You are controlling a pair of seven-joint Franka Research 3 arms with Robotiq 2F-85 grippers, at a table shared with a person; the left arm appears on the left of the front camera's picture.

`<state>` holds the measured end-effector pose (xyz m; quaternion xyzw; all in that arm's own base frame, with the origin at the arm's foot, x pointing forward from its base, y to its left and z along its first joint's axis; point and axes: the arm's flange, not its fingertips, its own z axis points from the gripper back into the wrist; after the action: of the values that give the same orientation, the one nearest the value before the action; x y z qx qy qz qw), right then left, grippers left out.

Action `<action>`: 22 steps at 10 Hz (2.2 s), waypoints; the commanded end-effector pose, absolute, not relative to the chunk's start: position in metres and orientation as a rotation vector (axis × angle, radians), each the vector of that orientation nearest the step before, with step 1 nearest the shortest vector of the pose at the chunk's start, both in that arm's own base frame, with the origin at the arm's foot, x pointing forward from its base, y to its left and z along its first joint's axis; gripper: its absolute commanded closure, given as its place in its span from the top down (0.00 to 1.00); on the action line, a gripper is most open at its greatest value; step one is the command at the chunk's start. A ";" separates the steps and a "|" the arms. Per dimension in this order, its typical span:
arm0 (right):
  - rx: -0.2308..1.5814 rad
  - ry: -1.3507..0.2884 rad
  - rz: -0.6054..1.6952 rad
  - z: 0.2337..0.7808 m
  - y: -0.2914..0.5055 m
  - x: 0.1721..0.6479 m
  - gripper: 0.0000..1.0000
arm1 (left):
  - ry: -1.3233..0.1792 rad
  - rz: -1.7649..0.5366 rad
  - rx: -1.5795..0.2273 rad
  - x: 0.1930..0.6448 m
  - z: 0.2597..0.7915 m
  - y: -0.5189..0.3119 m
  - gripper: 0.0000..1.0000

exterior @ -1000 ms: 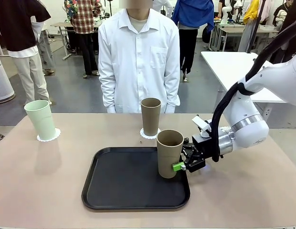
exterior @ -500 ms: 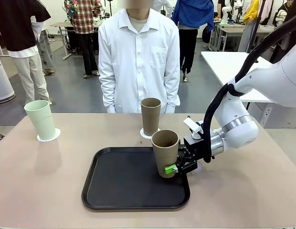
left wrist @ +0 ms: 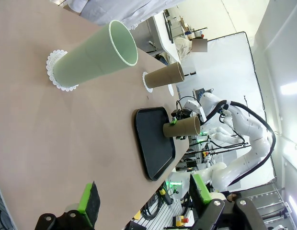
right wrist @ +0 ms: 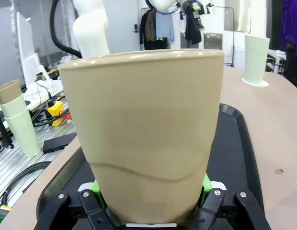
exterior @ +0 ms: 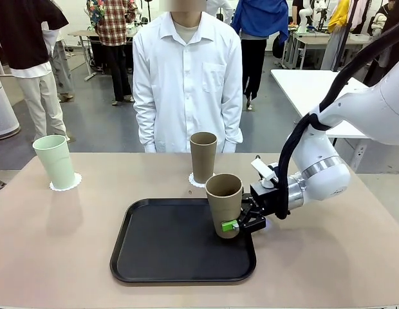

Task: Place coasters on the table and set cups on them.
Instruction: Take one Reusable plastic cup from the Flat Tray and place it on a coaster set by the human.

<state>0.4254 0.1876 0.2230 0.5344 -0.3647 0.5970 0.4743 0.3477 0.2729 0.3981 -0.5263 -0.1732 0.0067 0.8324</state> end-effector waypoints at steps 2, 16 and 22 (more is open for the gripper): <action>1.275 -0.952 1.230 0.279 0.169 0.409 0.21 | -0.369 0.010 -1.125 0.345 0.400 0.274 1.00; 1.154 -1.141 1.210 0.441 0.108 0.396 0.21 | -0.369 0.010 -1.125 0.345 0.400 0.274 1.00; 0.990 -1.306 0.885 0.426 -0.041 0.529 0.81 | -0.369 0.010 -1.125 0.345 0.400 0.274 1.00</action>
<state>0.5041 -0.0383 0.4216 0.4245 -0.5415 0.4073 0.6006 0.3475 0.2733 0.3976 -0.5265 -0.1729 0.0074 0.8324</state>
